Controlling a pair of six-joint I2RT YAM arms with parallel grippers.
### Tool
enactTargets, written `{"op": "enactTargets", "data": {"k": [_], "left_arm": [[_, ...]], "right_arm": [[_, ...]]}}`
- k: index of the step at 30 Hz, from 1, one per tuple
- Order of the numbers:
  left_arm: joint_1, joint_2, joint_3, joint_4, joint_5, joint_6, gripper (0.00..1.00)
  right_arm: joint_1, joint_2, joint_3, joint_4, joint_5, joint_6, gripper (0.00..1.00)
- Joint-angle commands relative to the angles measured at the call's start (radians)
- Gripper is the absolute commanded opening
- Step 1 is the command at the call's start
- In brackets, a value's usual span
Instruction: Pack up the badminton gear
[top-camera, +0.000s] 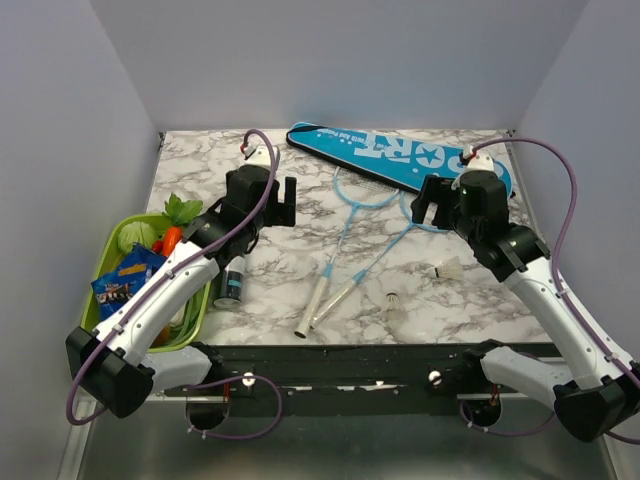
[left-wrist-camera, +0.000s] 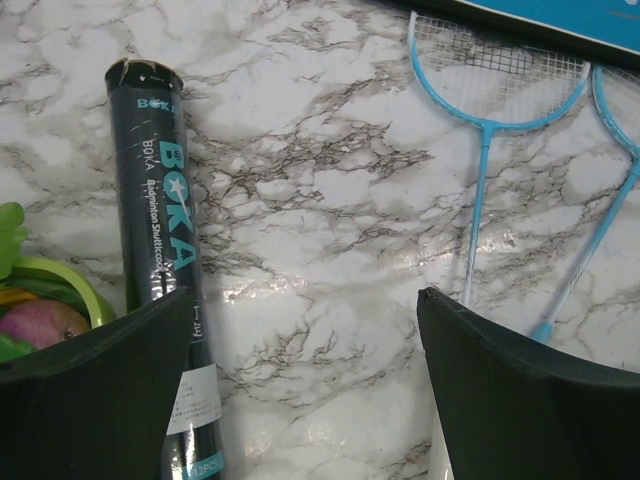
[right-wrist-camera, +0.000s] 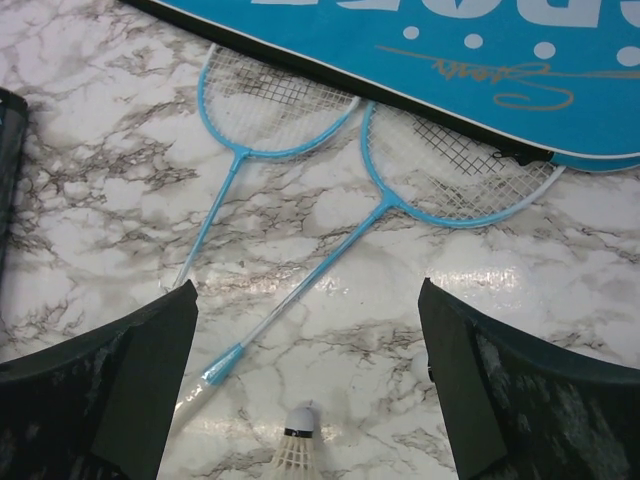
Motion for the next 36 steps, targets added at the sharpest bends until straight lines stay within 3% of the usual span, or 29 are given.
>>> {"op": "enactTargets", "data": {"k": [1, 9, 15, 17, 19, 20, 22, 28, 29, 30, 36], "left_arm": [[0.001, 0.001, 0.053, -0.047, -0.143, -0.029, 0.99], [0.001, 0.021, 0.079, -0.085, -0.171, 0.031, 0.99], [0.008, 0.179, 0.221, -0.218, -0.252, 0.118, 0.99], [0.059, 0.218, 0.238, -0.203, -0.196, 0.144, 0.98], [0.158, 0.265, 0.260, -0.188, -0.038, 0.150, 0.86], [0.195, 0.285, 0.270, -0.179, 0.014, 0.161, 0.75], [0.238, 0.336, 0.276, -0.153, 0.094, 0.173, 0.74], [0.303, 0.484, 0.328, -0.076, 0.084, 0.267, 0.81], [0.310, 0.501, 0.337, -0.074, 0.111, 0.273, 0.96], [0.326, 0.520, 0.343, -0.073, 0.119, 0.281, 0.99], [0.376, 0.612, 0.342, -0.011, 0.118, 0.296, 0.99]], "right_arm": [[-0.003, -0.020, -0.029, 0.007, 0.013, -0.008, 1.00], [-0.001, -0.010, -0.032, 0.005, -0.075, -0.037, 1.00], [-0.001, 0.031, -0.051, -0.001, -0.144, -0.036, 1.00], [-0.001, 0.045, -0.052, -0.005, -0.155, -0.031, 1.00], [-0.001, 0.057, -0.061, -0.004, -0.180, -0.028, 1.00], [-0.001, 0.060, -0.065, -0.001, -0.186, -0.025, 1.00], [-0.001, 0.065, -0.072, 0.007, -0.198, -0.016, 1.00], [-0.001, 0.077, -0.101, 0.027, -0.250, -0.002, 1.00], [-0.001, 0.079, -0.110, 0.030, -0.250, -0.002, 1.00], [-0.001, 0.079, -0.112, 0.030, -0.249, -0.002, 1.00], [-0.001, 0.088, -0.141, 0.042, -0.284, -0.002, 1.00]]}}
